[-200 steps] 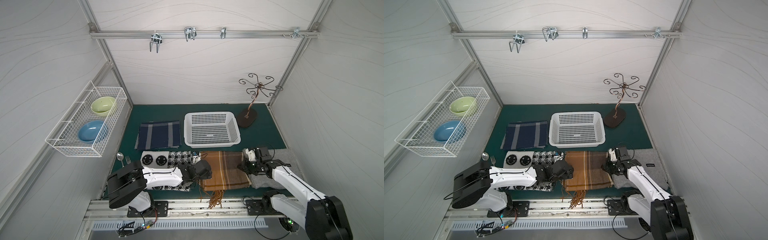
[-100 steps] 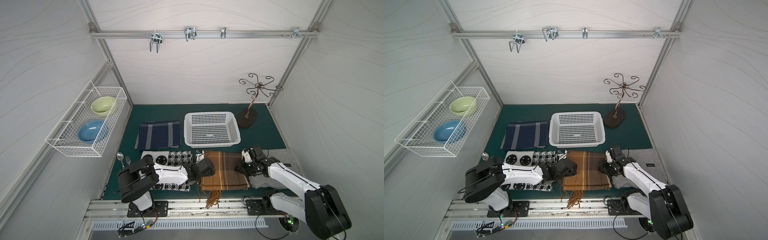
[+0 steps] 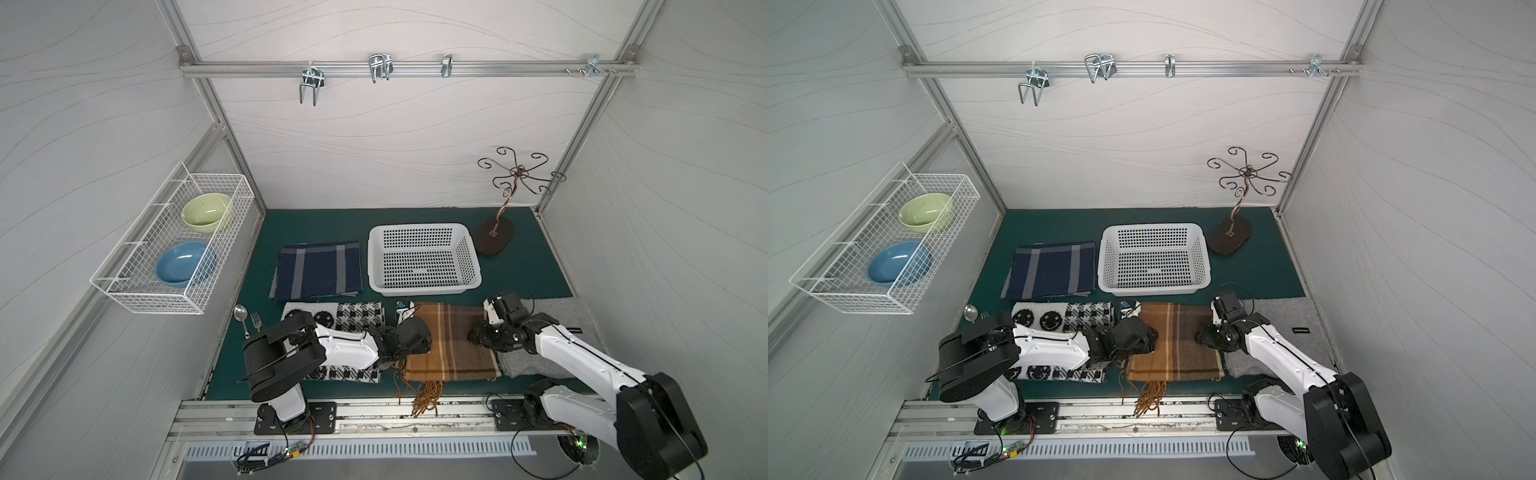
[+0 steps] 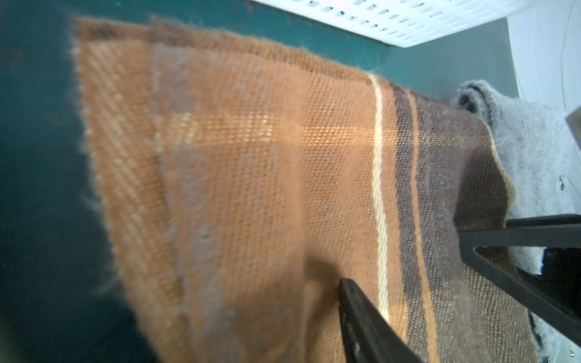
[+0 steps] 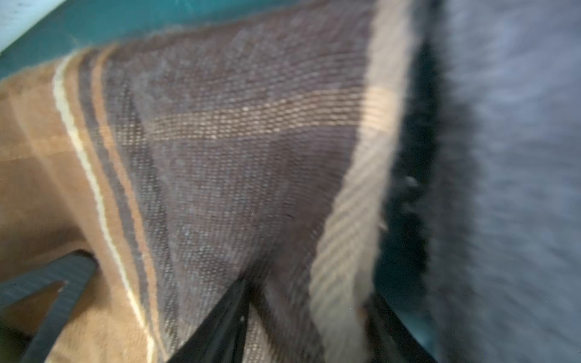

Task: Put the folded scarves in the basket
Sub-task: Pick up the scarf at the center of the board.

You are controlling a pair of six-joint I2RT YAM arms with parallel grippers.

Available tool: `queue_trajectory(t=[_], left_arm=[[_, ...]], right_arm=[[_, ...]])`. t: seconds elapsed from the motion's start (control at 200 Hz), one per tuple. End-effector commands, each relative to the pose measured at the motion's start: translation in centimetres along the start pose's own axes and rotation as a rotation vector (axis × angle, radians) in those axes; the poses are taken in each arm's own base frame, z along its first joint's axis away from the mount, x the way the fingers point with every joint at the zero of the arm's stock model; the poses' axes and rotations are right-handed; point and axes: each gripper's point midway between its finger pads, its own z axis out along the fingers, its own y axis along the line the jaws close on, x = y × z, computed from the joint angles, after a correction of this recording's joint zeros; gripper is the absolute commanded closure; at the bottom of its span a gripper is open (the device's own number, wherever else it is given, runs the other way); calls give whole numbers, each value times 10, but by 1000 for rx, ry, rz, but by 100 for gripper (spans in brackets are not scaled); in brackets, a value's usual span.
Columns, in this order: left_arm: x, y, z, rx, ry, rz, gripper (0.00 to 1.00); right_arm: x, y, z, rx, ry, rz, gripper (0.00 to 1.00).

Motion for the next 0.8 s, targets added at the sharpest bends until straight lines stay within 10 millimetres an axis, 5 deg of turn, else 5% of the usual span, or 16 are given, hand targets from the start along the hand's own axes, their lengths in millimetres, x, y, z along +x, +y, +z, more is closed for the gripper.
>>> queue_trajectory(t=[0.0,0.09,0.2,0.245,0.29,0.5,0.595,0.69,0.795], left_arm=[[18,44,-4,-137,71,22,55],[22,51,-2,-139,90,14,74],[22,63,-4,-148,89,-8,75],[21,67,-6,-149,83,-11,70],[20,67,-8,-142,75,-14,55],[26,57,-5,-136,107,12,34],[33,58,3,-138,131,-4,33],[39,55,8,-116,153,-10,41],[39,47,10,-78,161,-3,62]], right_arm=[[1,-14,-1,97,14,23,41],[2,-14,-1,107,28,22,37],[0,-14,-4,102,6,20,37],[0,-13,-2,99,13,18,37],[1,-10,2,84,28,11,37],[13,-2,13,90,125,-29,40],[15,0,13,80,137,-32,46],[16,2,14,79,155,-38,52],[16,5,15,70,155,-45,70]])
